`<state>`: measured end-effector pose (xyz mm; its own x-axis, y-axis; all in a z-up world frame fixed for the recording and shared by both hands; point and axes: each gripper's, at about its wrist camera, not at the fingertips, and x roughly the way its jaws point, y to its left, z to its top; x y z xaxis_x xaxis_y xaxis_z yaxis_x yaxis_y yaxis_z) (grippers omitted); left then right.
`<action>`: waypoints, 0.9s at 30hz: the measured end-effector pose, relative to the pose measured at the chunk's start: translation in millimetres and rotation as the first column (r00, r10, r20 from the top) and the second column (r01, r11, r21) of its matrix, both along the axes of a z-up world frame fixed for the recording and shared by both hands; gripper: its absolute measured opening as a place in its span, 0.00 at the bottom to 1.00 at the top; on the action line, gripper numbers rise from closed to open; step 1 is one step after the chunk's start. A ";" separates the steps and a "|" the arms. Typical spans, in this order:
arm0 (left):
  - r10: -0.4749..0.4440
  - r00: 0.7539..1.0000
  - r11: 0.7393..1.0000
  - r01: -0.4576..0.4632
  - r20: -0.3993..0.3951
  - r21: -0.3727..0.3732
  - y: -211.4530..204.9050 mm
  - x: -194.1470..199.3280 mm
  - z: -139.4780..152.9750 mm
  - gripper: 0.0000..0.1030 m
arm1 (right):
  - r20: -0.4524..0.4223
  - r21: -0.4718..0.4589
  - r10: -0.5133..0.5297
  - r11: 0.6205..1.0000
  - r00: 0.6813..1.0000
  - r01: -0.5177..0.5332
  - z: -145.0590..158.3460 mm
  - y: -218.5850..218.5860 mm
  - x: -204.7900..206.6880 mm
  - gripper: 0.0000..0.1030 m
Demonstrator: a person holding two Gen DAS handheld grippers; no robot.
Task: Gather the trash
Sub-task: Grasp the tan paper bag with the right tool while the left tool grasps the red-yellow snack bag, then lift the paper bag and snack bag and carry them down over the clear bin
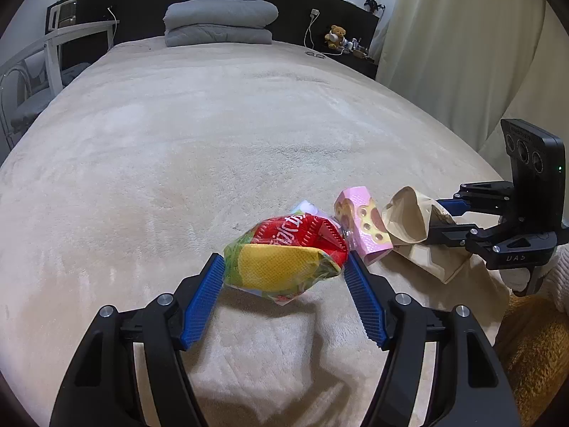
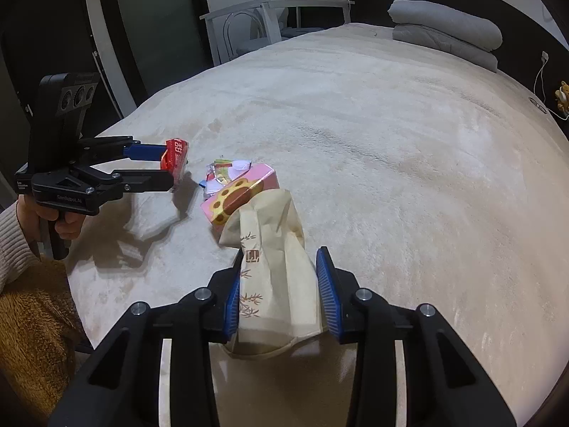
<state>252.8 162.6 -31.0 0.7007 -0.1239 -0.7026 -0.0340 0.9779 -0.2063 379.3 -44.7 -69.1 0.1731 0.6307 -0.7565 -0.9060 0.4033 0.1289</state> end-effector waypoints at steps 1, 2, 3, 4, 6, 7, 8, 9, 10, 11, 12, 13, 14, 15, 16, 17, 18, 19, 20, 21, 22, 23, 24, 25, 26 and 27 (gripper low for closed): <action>0.000 1.000 1.000 0.000 0.004 -0.001 -1.4 -2.5 2.1 0.66 | 0.002 0.004 -0.005 1.000 1.000 0.005 1.4 -2.2 -1.2 0.37; 0.001 1.000 1.000 -0.001 0.009 -0.002 -3.1 -4.2 3.7 0.66 | 0.003 0.008 -0.008 1.000 1.000 0.008 2.5 -3.4 -2.5 0.37; 0.002 1.000 1.000 -0.002 0.013 -0.002 -5.0 -5.8 5.2 0.66 | 0.005 0.013 -0.013 1.000 1.000 0.012 4.2 -5.6 -3.8 0.37; 0.003 1.000 1.000 -0.003 0.017 -0.002 -6.8 -8.1 6.6 0.66 | 0.005 0.017 -0.016 1.000 1.000 0.016 5.7 -7.8 -5.2 0.37; 0.007 1.000 1.000 -0.007 0.024 -0.004 -10.2 -11.8 10.0 0.66 | 0.005 0.026 -0.028 0.999 1.000 0.027 9.2 -13.3 -8.7 0.37; 0.009 1.000 1.000 -0.008 0.028 -0.006 -11.6 -13.6 11.9 0.66 | 0.004 0.032 -0.032 0.999 0.999 0.032 11.1 -16.0 -10.2 0.37; 0.011 0.999 1.000 -0.010 0.034 -0.006 -13.4 -15.9 13.9 0.66 | 0.006 0.037 -0.036 0.999 0.999 0.036 13.2 -18.5 -12.0 0.37; 0.012 0.999 1.000 -0.012 0.038 -0.008 -14.8 -18.0 15.9 0.66 | 0.007 0.043 -0.040 0.998 0.999 0.040 15.2 -21.4 -14.4 0.37; 0.013 0.999 1.000 -0.012 0.043 -0.011 -16.4 -20.3 18.0 0.66 | 0.008 0.049 -0.044 0.998 0.999 0.043 16.9 -24.3 -16.8 0.37; 0.013 0.999 1.000 -0.012 0.047 -0.011 -18.3 -22.7 20.1 0.66 | 0.009 0.054 -0.048 0.997 0.999 0.047 18.7 -27.3 -19.4 0.37; 0.014 0.999 1.000 -0.013 0.051 -0.008 -20.5 -25.2 22.1 0.66 | 0.013 0.057 -0.052 0.997 0.999 0.051 20.4 -30.2 -21.6 0.37; 0.013 0.998 1.000 -0.013 0.054 -0.008 -22.3 -27.2 23.6 0.66 | 0.014 0.062 -0.056 0.997 0.998 0.056 22.1 -33.2 -23.9 0.37; 0.013 0.998 1.000 -0.013 0.058 -0.009 -24.0 -29.1 25.2 0.66 | 0.013 0.067 -0.060 0.996 0.998 0.059 23.5 -36.0 -26.5 0.37; 0.013 0.998 1.000 -0.013 0.063 -0.007 -25.9 -32.3 27.3 0.66 | 0.015 0.072 -0.064 0.995 0.998 0.063 25.2 -39.1 -28.9 0.37; 0.015 0.998 1.000 -0.014 0.068 -0.007 -27.5 -35.1 29.0 0.66 | 0.017 0.077 -0.070 0.995 0.997 0.069 26.9 -42.3 -31.2 0.37; 0.019 0.997 1.000 -0.018 0.073 -0.011 -27.9 -37.5 30.9 0.66 | 0.016 0.082 -0.076 0.994 0.997 0.074 28.2 -45.4 -33.1 0.37; 0.025 0.997 1.000 -0.024 0.079 -0.019 -28.8 -40.5 32.6 0.66 | 0.015 0.086 -0.082 0.993 0.996 0.081 29.3 -48.5 -34.8 0.37; 0.035 0.996 0.999 -0.032 0.085 -0.027 -29.6 -43.5 34.0 0.66 | 0.016 0.091 -0.090 0.992 0.996 0.088 30.5 -51.5 -37.1 0.37; 0.043 0.995 0.999 -0.040 0.090 -0.033 -30.9 -46.0 35.3 0.66 | 0.016 0.096 -0.096 0.991 0.995 0.094 31.7 -54.3 -39.2 0.37; 0.050 0.994 0.998 -0.047 0.094 -0.037 -33.3 -48.9 36.7 0.66 | 0.013 0.105 -0.104 0.989 0.994 0.102 33.2 -57.4 -41.6 0.37; 0.053 0.994 0.998 -0.049 0.099 -0.040 -35.9 -52.3 37.9 0.66 | 0.012 0.110 -0.112 0.988 0.994 0.110 34.7 -60.0 -43.9 0.37; 0.055 0.993 0.998 -0.051 0.103 -0.042 -38.8 -54.6 39.2 0.66 | 0.012 0.115 -0.119 0.986 0.993 0.117 36.1 -62.4 -46.6 0.37; 0.054 0.993 0.998 -0.050 0.108 -0.041 -42.0 -56.9 40.5 0.66 | 0.008 0.120 -0.126 0.985 0.992 0.124 37.3 -65.4 -49.3 0.37; 0.054 0.992 0.998 -0.050 0.113 -0.037 -45.6 -58.8 41.9 0.66 | 0.004 0.126 -0.133 0.983 0.991 0.132 38.2 -68.9 -52.0 0.37; 0.054 0.992 0.998 -0.050 0.117 -0.041 -48.1 -61.6 42.7 0.66 | 0.001 0.132 -0.141 0.981 0.990 0.140 38.8 -71.9 -54.3 0.37; 0.057 0.991 0.998 -0.052 0.121 -0.046 -50.1 -64.6 43.5 0.66 | -0.001 0.140 -0.151 0.979 0.989 0.150 40.1 -76.2 -57.9 0.37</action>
<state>188.2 112.5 12.5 0.7875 -0.1110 -0.6062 -0.0592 0.9655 -0.2536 321.4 -120.8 -29.1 0.2806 0.6961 -0.6609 -0.8377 0.5137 0.1854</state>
